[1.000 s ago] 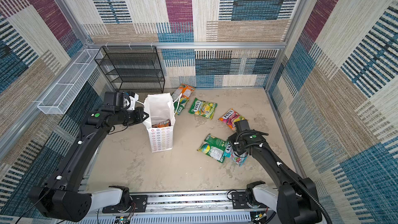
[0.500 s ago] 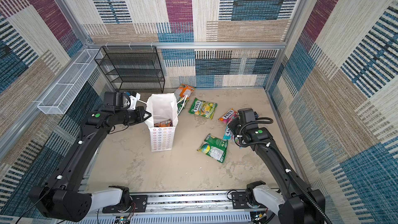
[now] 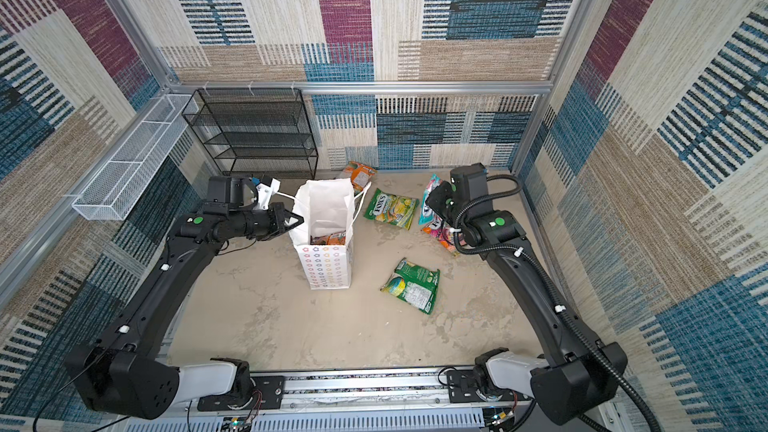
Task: Place the snacks into the paper bag
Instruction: 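Lift the teal packet with the right gripper and carry it over the bag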
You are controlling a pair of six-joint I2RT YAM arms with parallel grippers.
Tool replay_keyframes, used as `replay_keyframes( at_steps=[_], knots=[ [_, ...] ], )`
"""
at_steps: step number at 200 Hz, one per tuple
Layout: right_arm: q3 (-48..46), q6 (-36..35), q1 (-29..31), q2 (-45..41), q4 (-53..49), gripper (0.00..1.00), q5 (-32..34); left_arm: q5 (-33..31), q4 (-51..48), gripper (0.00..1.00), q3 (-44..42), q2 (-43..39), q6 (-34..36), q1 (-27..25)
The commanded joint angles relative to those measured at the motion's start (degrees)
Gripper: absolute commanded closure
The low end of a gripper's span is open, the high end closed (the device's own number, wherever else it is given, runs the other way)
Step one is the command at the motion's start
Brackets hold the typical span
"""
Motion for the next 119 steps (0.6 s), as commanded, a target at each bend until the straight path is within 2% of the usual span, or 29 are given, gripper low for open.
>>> replay_keyframes(
  at_steps=[1, 37, 89, 119],
  knots=[
    [7.95, -5.15, 4.16, 3.74, 4.65, 1.00, 3.13, 0.00, 1.71, 1.00, 0.64, 1.00, -0.24, 0.07],
    [26.01, -12.48, 14.30, 13.23, 6.46, 1.00, 4.47, -3.56, -1.28, 1.00, 1.48, 2.43, 0.48, 0.14],
    [49.95, -20.41, 25.22, 28.41, 5.85, 1.00, 1.19, -5.12, -1.85, 1.00, 1.62, 2.21, 1.23, 0.14],
    [59.92, -20.74, 28.74, 35.77, 4.28, 1.00, -1.98, -4.48, -1.85, 1.00, 1.70, 2.30, 1.17, 0.14]
  ],
)
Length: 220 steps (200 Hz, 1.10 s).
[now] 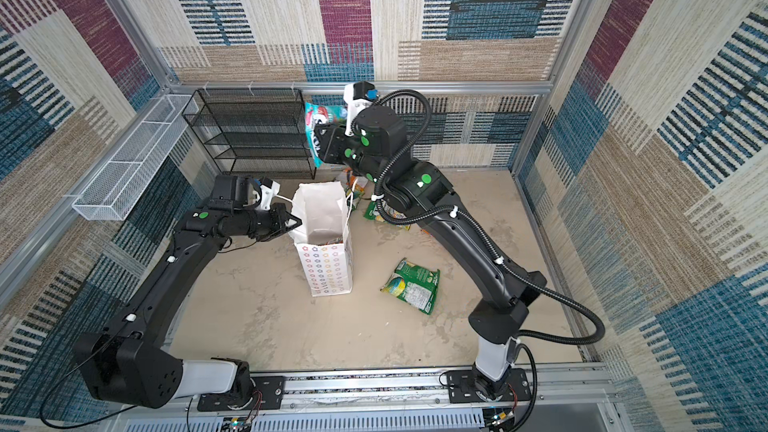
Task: Place the snacks into the paper bag
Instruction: 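Lift the teal packet with the right gripper and carry it over the bag, then lower the teal packet into the bag and open the right gripper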
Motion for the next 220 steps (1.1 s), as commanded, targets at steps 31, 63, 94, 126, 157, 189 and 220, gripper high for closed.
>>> replay_keyframes(
  at_steps=[31, 63, 94, 126, 157, 189, 220],
  knots=[
    [4.72, 0.71, 2.38, 7.66, 1.19, 1.00, -5.67, 0.19, 0.55, 1.00, 0.50, -0.12, 0.93, 0.36],
    [-0.20, 2.84, 2.33, 8.98, 0.72, 1.00, -6.35, 0.08, 0.52, 1.00, 0.41, -0.48, 0.89, 0.80],
    [-6.37, 5.16, 2.33, 8.46, 1.83, 1.00, -6.83, 0.50, 0.82, 1.00, 0.24, -0.70, 0.44, 1.48],
    [-12.90, 7.53, 2.09, 7.73, 3.88, 1.00, -8.60, 0.58, 1.19, 1.00, 0.00, -1.09, 0.20, 2.03],
    [-15.50, 8.73, 1.65, 7.86, 3.45, 1.00, -8.27, 0.78, 1.54, 1.00, -0.29, -1.56, -0.08, 2.44],
    [-15.30, 8.69, 0.99, 9.54, 0.84, 1.00, -7.00, 0.93, 1.66, 1.00, -0.28, -1.56, -0.02, 2.56],
    [-13.38, 8.38, 0.89, 11.89, -2.72, 1.00, -3.89, 1.32, 1.67, 1.00, -0.29, -1.26, -0.09, 2.65]
  ],
)
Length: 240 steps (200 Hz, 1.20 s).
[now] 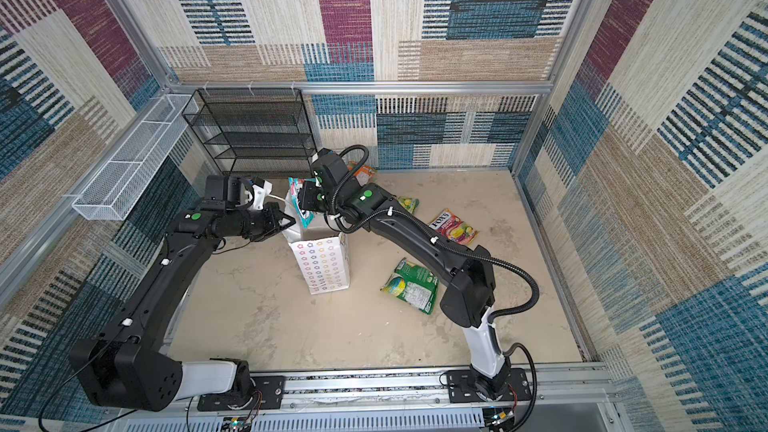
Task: Place the snacks into the paper bag
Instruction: 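Lower the teal packet into the bag and open the right gripper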
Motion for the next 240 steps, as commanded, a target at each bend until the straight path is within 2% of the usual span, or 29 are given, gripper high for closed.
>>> replay_keyframes(
  at_steps=[1, 64, 124, 146, 186, 222, 240],
  knots=[
    [1.69, 0.12, 0.08, 1.32, -1.89, 1.00, 3.16, 1.30, 2.19, 1.00, -0.07, -0.04, -0.02, 0.09],
    [9.71, -0.42, 0.07, 7.74, -9.18, 1.00, 5.34, 1.74, 2.34, 1.00, 0.22, -0.40, 0.33, 0.14],
    [9.70, 0.31, 0.06, 10.32, -9.26, 1.00, 4.26, 1.64, 2.88, 1.00, 0.04, -0.90, 0.95, 0.16],
    [10.93, 0.82, -0.12, 11.64, -10.68, 0.96, 4.04, 2.02, 3.14, 1.00, 0.02, -0.84, 1.01, 0.18],
    [12.73, 0.57, -0.39, 12.44, -11.21, 0.79, 2.62, 2.10, 3.19, 1.00, 0.02, -0.67, 0.99, 0.18],
    [13.58, -0.97, -0.43, 11.41, -10.65, 0.52, 2.94, 2.02, 3.15, 1.00, -0.04, -0.61, 0.96, 0.13],
    [13.58, -1.74, -0.54, 10.71, -10.29, 0.44, 1.98, 1.93, 3.12, 1.00, -0.06, -0.55, 0.95, 0.13]
  ],
)
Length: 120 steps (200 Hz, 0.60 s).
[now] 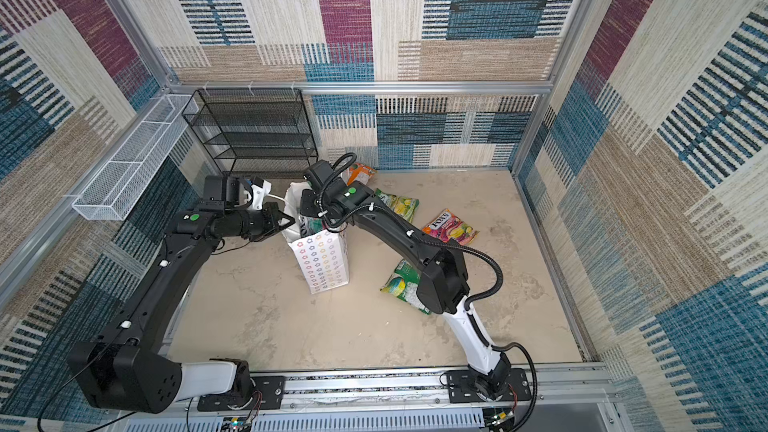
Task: Place the snacks into the paper bag
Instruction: 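Lower the teal packet into the bag and open the right gripper, then withdraw the right gripper and reach toward the green spring tea packet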
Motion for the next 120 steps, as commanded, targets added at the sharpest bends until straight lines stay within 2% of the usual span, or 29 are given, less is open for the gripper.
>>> replay_keyframes(
  at_steps=[1, 93, 120],
  knots=[
    [0.64, -2.04, 0.02, -1.62, 1.85, 0.44, -0.95, 1.78, 3.05, 1.00, -0.07, -0.10, 0.90, 0.11],
    [4.45, -9.33, -0.45, -8.64, 6.52, 0.10, -10.65, 1.07, 3.02, 1.00, -0.33, 0.67, 1.03, 0.11],
    [4.65, -10.82, -2.26, -12.08, 5.53, 0.06, -11.84, 0.98, 3.06, 1.00, -0.34, 0.72, 1.03, 0.13]
  ],
)
